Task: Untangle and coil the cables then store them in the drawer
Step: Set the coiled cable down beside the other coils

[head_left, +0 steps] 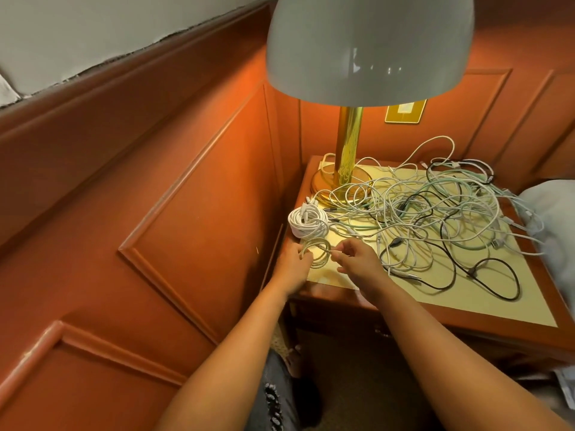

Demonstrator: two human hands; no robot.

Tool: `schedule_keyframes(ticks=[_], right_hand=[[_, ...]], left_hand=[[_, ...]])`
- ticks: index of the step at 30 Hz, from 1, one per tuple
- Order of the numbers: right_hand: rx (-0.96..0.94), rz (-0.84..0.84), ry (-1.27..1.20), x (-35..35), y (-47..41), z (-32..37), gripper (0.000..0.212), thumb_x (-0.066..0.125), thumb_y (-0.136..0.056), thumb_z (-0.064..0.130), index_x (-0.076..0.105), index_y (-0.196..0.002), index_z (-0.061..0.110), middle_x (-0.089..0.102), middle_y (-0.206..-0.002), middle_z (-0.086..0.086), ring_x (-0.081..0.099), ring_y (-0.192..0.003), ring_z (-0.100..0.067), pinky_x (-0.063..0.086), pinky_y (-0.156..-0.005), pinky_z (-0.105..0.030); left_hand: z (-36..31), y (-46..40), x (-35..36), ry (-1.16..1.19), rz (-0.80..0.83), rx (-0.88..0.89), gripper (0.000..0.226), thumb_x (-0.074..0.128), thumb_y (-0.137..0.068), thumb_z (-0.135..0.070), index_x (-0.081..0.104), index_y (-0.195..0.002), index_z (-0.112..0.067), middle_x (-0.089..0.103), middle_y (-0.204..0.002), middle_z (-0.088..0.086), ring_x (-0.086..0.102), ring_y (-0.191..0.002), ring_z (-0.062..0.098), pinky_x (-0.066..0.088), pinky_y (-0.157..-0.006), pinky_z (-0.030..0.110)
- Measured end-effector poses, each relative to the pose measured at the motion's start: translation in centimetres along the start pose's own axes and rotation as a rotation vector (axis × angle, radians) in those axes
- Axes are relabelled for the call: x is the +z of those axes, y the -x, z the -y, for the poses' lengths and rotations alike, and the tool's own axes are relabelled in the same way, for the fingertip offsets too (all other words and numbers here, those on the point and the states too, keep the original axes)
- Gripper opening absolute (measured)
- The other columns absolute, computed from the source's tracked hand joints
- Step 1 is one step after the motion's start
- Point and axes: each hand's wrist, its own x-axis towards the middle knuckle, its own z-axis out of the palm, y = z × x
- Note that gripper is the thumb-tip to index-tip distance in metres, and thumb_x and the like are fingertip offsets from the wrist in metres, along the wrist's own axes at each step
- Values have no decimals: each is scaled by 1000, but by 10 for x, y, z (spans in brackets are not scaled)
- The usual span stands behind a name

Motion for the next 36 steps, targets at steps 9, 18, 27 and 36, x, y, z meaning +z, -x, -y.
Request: schedule_keyframes(ticks=[9, 18, 27, 36], right_hand=[[-95, -9, -72, -49, 59, 37, 6, 60, -93, 6, 61, -89, 10, 65, -87, -10, 64, -86, -23, 51, -78, -41], [-155, -152, -17, -70, 107, 52, 4, 63, -90, 3, 63, -89, 7, 66, -77, -11, 62, -66, -17, 48, -62, -31], [-171, -222, -96, -85, 131, 56, 4, 62, -90, 4, 65, -91, 8, 68, -80, -11, 63, -66, -14, 50, -63, -27], [-155, -415, -227, -99, 125, 44, 15, 58, -95, 9, 55, -108, 14, 66, -86, -9, 61, -72, -16, 50, -62, -26]], left_hand=[[-35, 42, 3, 683, 207, -18, 16, 51, -99, -13, 54, -85, -5, 51, -64, 2, 45, -49, 6, 32, -44, 18], [-55, 71, 34, -126, -23, 291, 15, 48, -100, -20, 59, -104, -10, 65, -90, 4, 59, -79, 21, 42, -63, 32], [-72, 91, 68, -533, 28, 292, 26, 39, -98, -6, 37, -123, -10, 64, -103, 15, 61, -90, 34, 49, -75, 45], [-79, 111, 81, -291, 155, 459, 11, 47, -99, -15, 44, -110, -13, 59, -86, 0, 56, -73, 16, 44, -63, 28]])
